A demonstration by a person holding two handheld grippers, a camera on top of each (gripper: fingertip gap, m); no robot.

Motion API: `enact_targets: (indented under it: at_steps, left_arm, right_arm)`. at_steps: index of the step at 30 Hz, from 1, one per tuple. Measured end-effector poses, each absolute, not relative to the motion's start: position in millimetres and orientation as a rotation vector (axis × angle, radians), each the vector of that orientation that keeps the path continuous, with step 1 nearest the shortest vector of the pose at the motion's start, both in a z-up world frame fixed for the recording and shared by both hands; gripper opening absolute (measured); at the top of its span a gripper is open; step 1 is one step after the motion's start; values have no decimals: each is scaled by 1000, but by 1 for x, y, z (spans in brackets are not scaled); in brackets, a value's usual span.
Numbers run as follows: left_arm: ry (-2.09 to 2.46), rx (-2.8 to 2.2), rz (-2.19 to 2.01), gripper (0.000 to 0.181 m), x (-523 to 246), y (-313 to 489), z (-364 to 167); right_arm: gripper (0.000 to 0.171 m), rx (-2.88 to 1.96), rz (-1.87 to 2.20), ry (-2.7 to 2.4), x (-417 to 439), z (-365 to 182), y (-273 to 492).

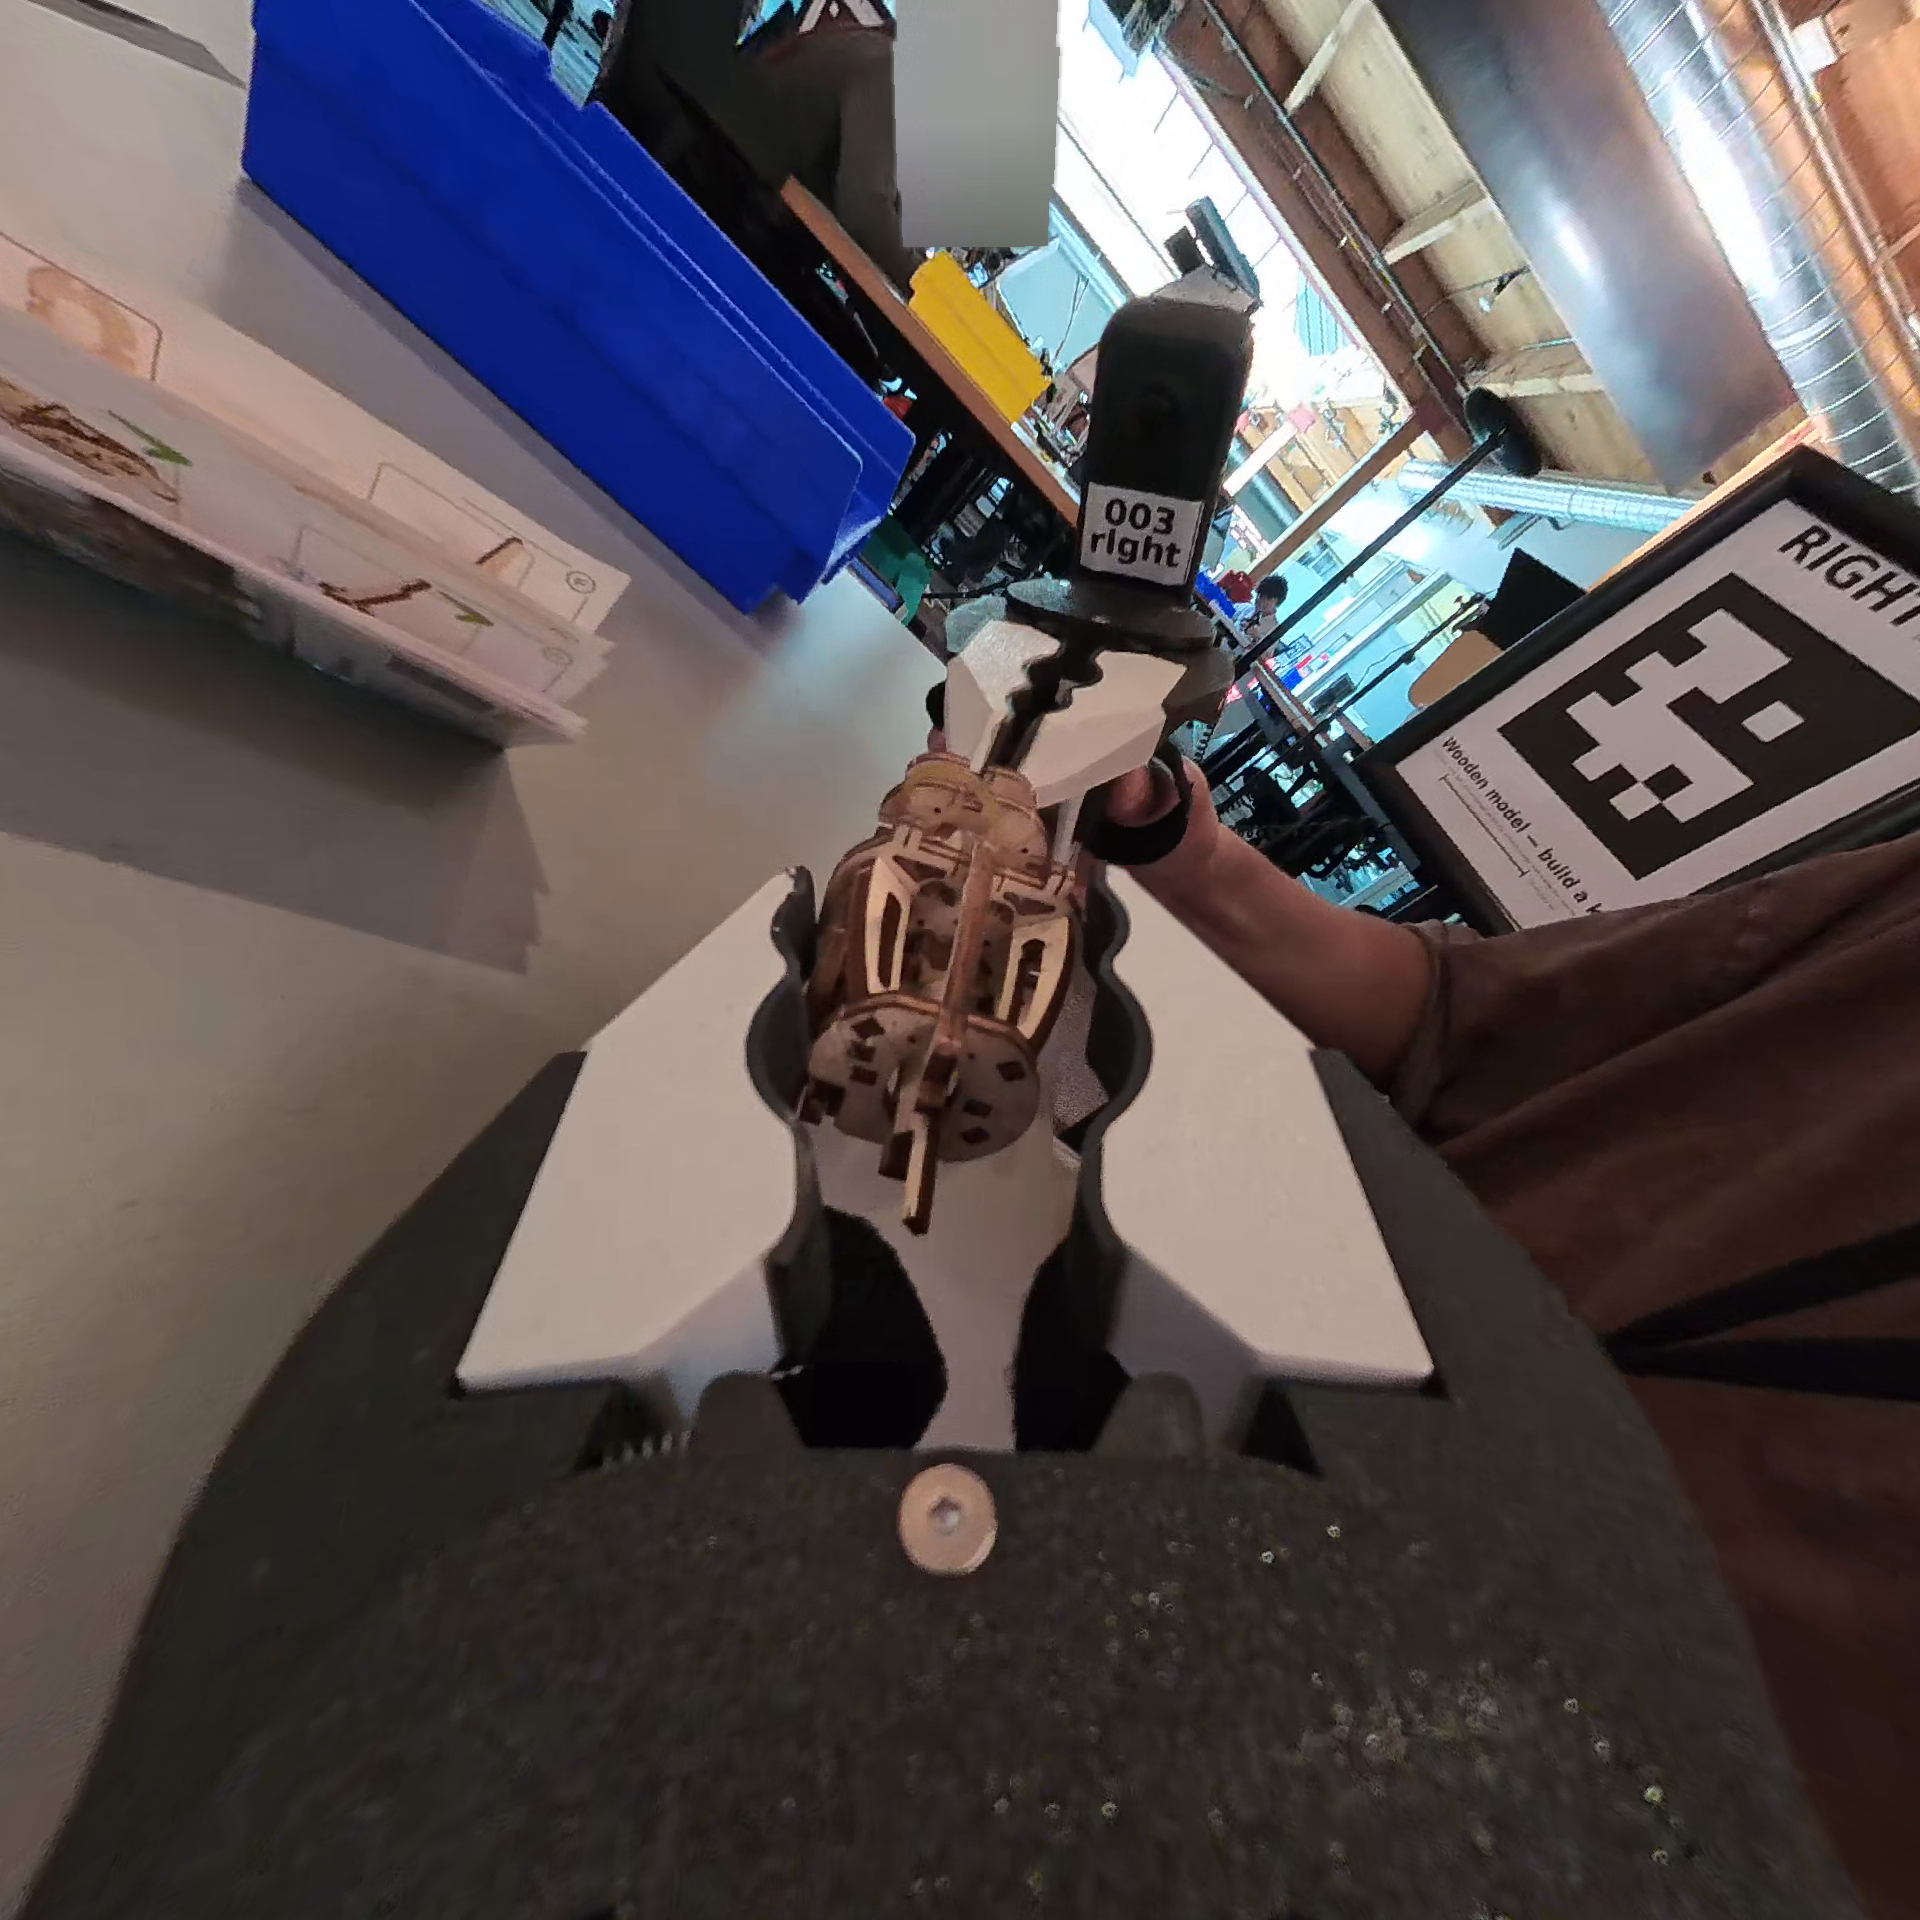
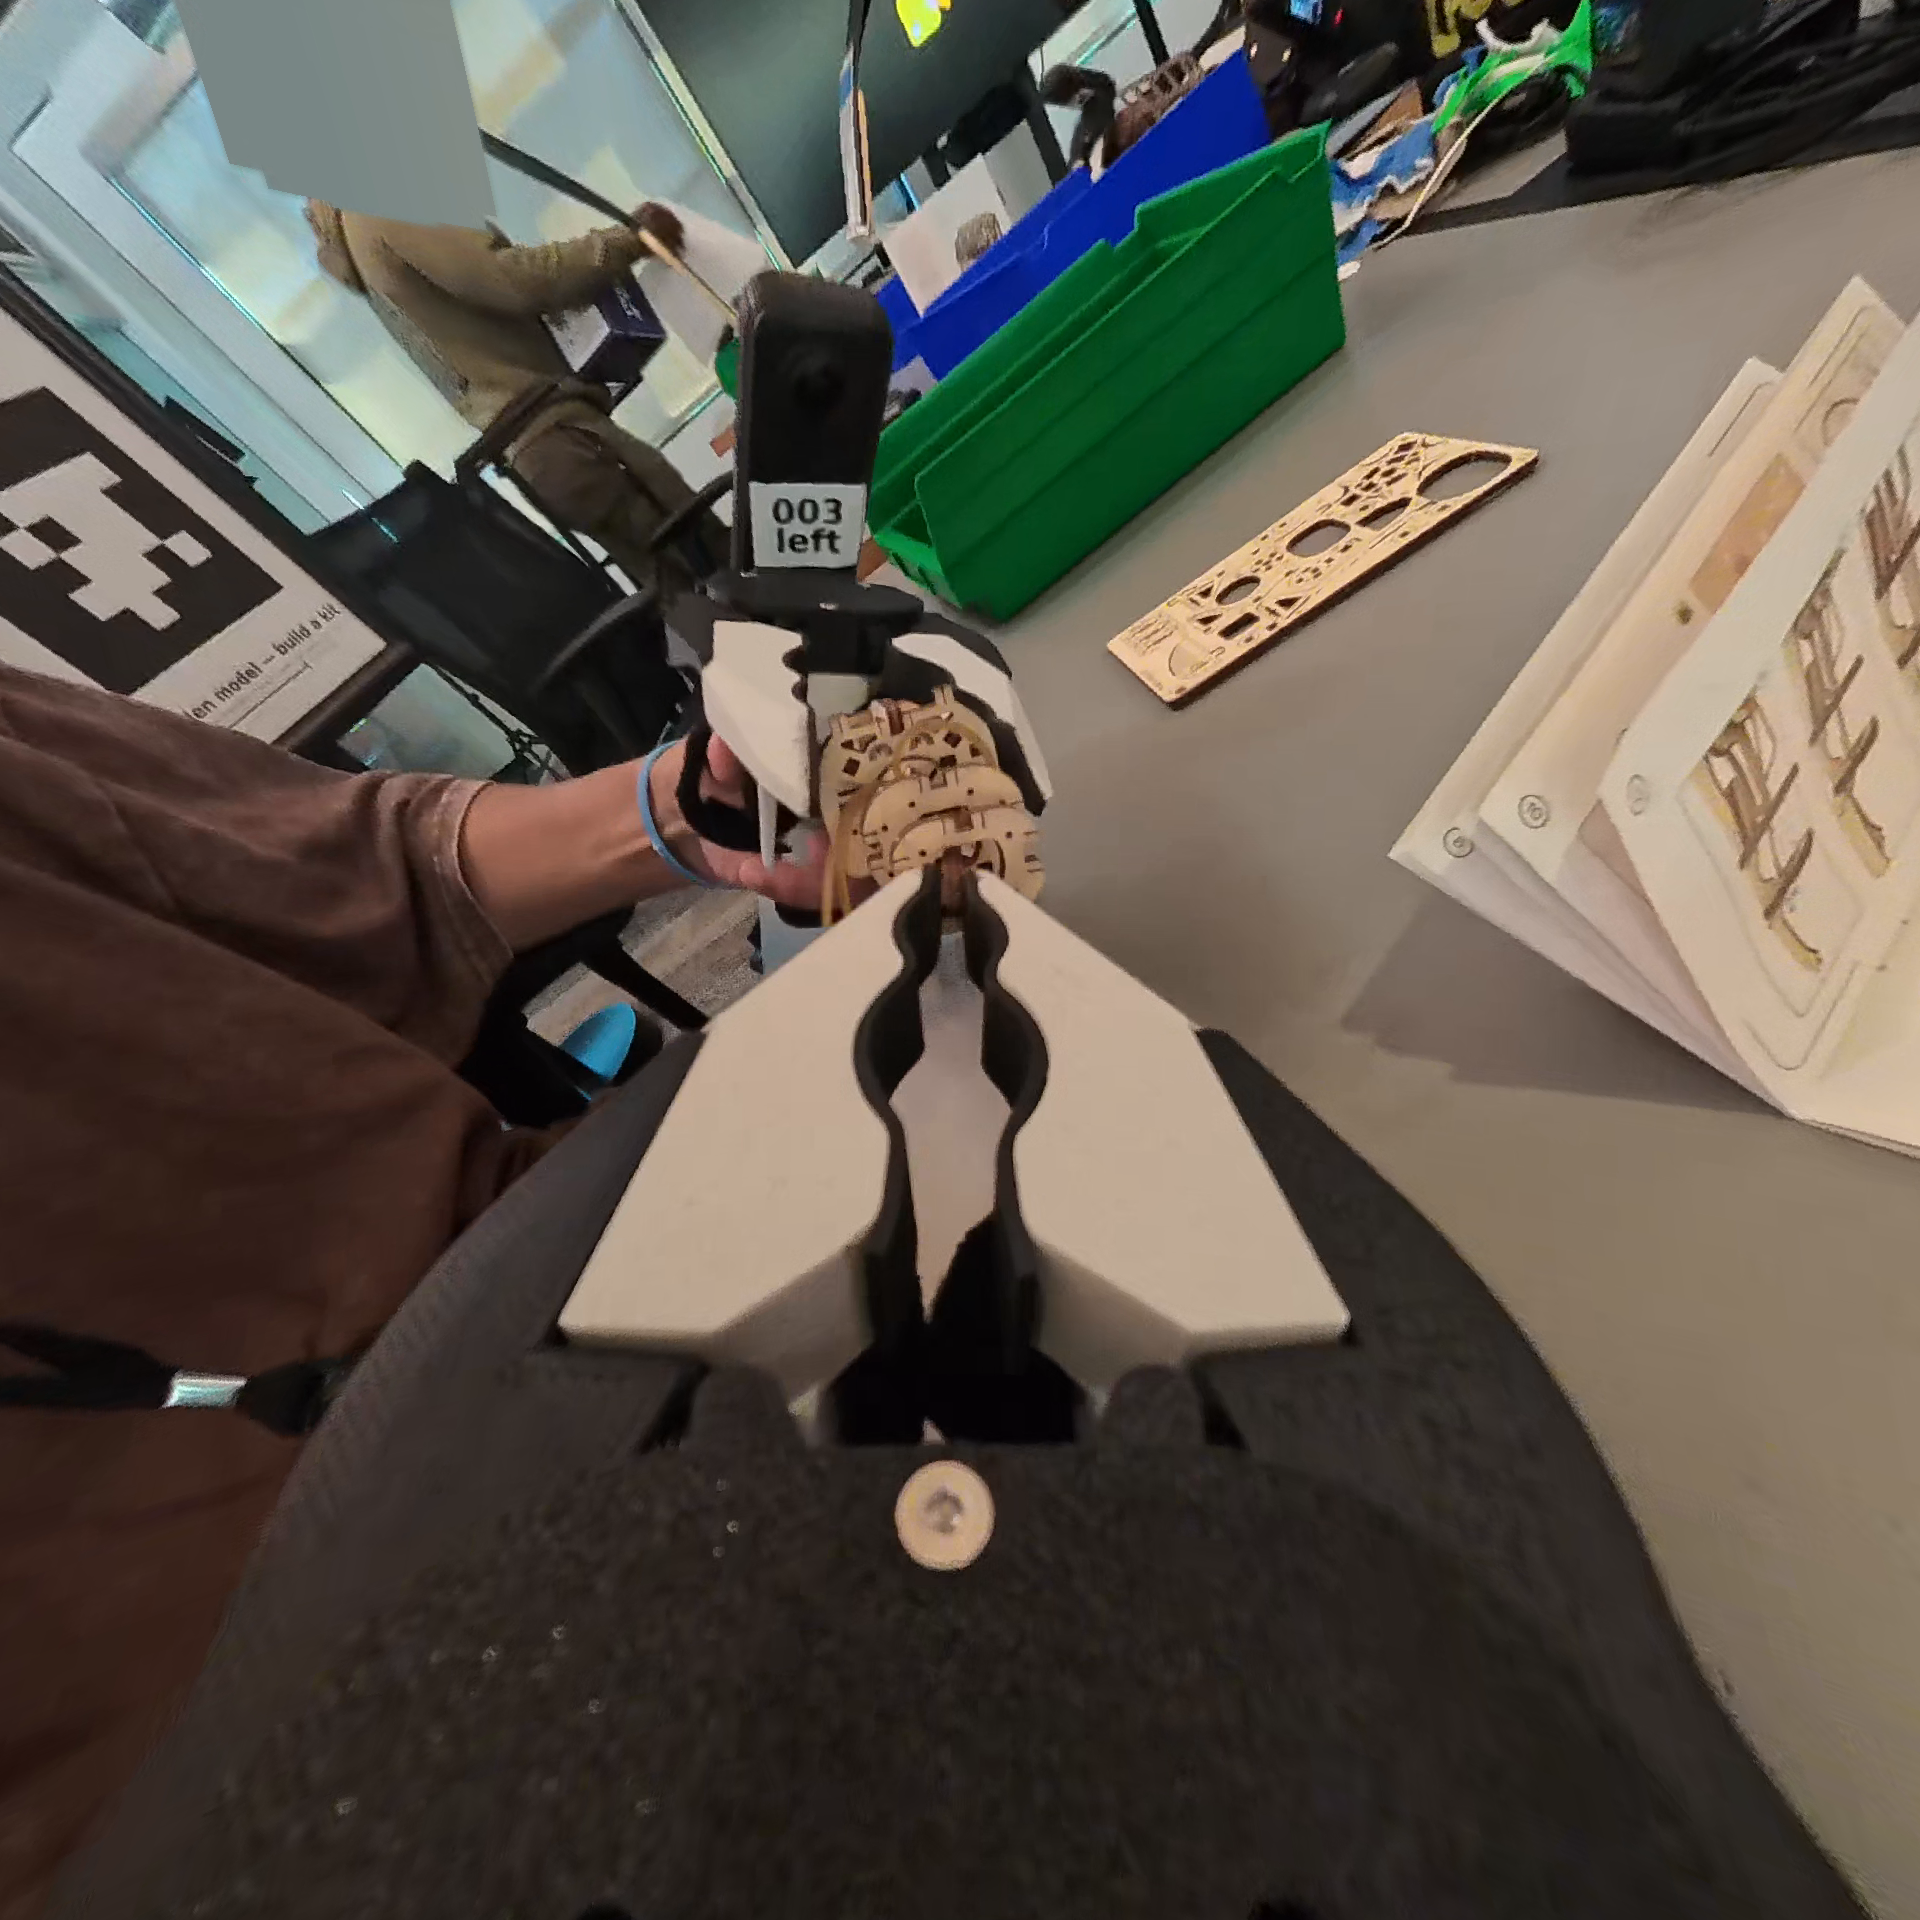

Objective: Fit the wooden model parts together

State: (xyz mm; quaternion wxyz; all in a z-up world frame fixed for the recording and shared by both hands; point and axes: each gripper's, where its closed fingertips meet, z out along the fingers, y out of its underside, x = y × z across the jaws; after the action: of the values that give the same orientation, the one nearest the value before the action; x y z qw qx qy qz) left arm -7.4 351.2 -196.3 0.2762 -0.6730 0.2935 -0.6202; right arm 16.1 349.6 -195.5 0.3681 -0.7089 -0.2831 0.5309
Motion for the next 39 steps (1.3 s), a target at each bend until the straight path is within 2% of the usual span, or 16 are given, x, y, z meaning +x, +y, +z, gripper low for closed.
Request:
enact_targets:
  at_steps: [17,23,31,39]
  left_arm:
    - [944,-1803,-1500,49,-3,350,-209]
    - [1194,-1838,-1281,49,-1,339,-244]
    - [1395,-1856,-1057,50,-1,334,-276]
    - [1373,-1862,-973,51,-9,341,-274]
  right_arm:
    - [2,-1839,1174,-994,26,-216,343]
    - [2,-1889,1093,-1133,29,-248,337]
    - [2,-1938,1089,-1136,29,-263,337]
    - [2,-1979,1053,-1127,23,-274,338]
